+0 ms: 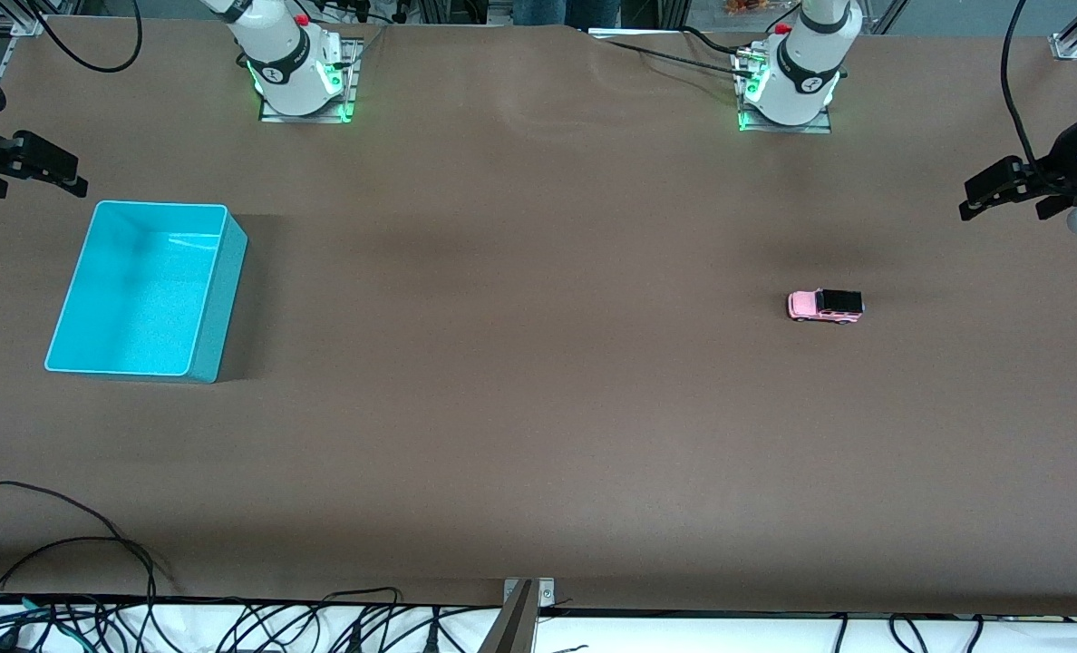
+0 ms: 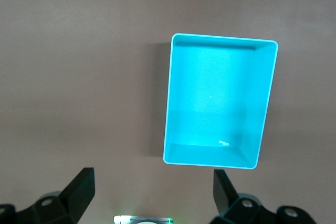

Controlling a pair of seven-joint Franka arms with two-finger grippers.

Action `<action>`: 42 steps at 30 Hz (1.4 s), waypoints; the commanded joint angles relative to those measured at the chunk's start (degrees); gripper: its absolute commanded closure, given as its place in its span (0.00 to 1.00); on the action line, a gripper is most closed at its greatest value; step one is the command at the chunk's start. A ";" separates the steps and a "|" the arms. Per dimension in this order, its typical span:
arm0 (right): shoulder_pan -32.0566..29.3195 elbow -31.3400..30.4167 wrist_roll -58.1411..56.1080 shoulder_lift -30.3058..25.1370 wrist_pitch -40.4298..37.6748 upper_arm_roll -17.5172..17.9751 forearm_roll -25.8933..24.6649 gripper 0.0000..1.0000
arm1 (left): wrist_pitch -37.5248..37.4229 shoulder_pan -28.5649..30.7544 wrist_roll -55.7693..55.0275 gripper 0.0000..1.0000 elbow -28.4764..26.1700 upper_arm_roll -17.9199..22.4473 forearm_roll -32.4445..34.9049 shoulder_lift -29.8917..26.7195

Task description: Wind and store pink jeep toy

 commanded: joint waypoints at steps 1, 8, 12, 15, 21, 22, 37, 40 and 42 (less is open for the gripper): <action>0.05 1.30 0.59 0.04 -1.43 -0.30 0.02 0.00 | -0.26 0.15 0.15 0.00 -0.35 -0.29 1.09 -0.32; 0.14 2.09 0.50 0.39 -1.43 -0.30 0.02 0.00 | 0.01 0.15 0.15 0.00 -0.35 -0.29 1.09 -0.14; 0.05 2.09 0.50 0.39 -1.16 -0.39 0.02 0.00 | 0.01 0.24 0.15 0.00 -0.35 -0.21 1.09 -0.14; -0.04 2.09 0.50 0.39 -1.16 -0.39 0.02 0.00 | 0.01 0.24 0.15 0.00 -0.35 -0.29 1.00 -0.14; -0.04 2.09 0.50 0.39 -1.08 -0.39 0.02 0.00 | 0.01 0.24 0.15 0.00 -0.35 -0.21 1.00 -0.14; -0.04 2.18 0.50 0.39 -1.08 -0.39 0.02 0.00 | 0.01 0.24 0.15 0.00 -0.35 -0.21 1.00 -0.14; 0.14 2.09 0.59 0.48 -1.08 -0.30 -0.07 0.00 | 0.01 0.24 0.15 0.00 -0.35 -0.29 1.00 0.21; 0.14 2.09 0.59 0.48 -1.25 -0.30 -0.07 0.00 | 0.01 0.24 0.15 0.00 -0.35 -0.21 1.00 0.21; 0.14 2.09 0.59 0.48 -1.16 -0.30 0.02 0.00 | 0.01 0.24 0.15 0.00 -0.35 -0.29 1.00 0.21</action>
